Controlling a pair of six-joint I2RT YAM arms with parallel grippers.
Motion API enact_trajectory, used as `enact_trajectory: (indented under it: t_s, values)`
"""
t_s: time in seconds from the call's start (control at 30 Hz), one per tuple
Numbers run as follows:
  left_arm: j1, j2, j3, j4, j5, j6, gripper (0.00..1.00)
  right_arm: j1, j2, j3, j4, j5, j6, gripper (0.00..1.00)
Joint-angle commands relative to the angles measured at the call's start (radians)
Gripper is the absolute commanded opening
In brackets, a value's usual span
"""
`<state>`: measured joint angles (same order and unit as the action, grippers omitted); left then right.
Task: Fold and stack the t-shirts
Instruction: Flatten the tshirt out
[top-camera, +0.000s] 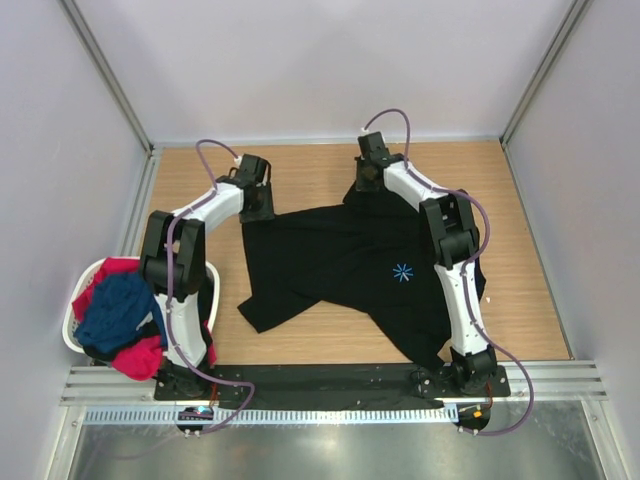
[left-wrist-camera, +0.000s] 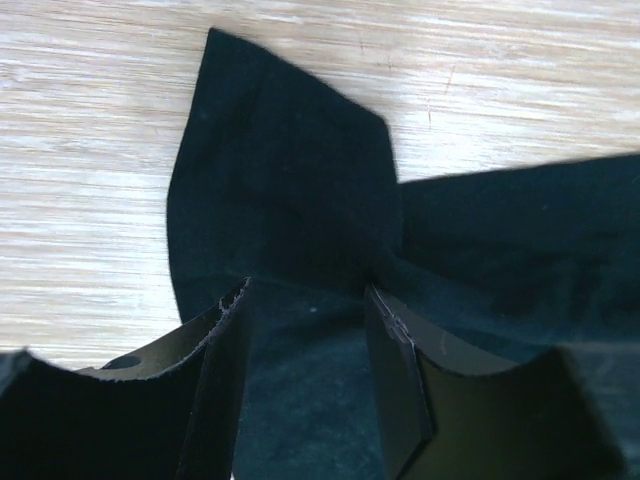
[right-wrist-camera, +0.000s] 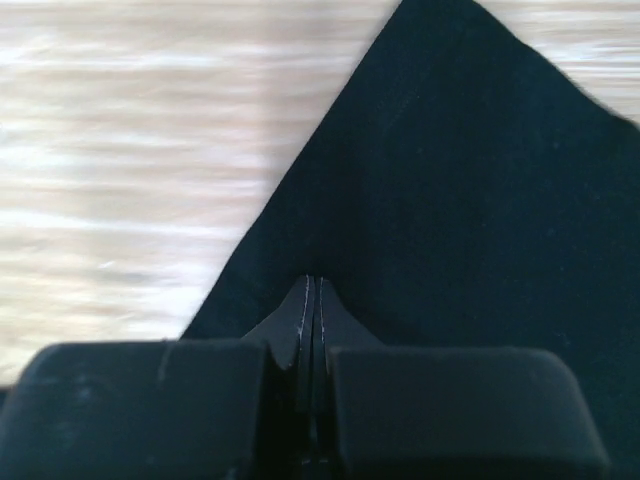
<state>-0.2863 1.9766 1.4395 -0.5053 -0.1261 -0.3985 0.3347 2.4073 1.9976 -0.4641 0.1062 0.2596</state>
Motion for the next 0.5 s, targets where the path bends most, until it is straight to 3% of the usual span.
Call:
enact_trajectory:
  t_s: [0.0,0.33,0.47]
  values:
    - [0.001,-0.013,0.042,-0.012,-0.053,-0.028,0.5,0.043,-0.039,0.019,0.013,-0.026,0.0,0.01]
    - [-0.004,-0.013,0.044,-0.05,-0.115,-0.085,0.51,0.11,0.015,0.055,-0.06,0.006,0.024,0.01]
    - [-0.011,-0.024,0.041,-0.062,-0.101,-0.097,0.51,0.089,-0.031,0.078,-0.07,0.088,0.009,0.21]
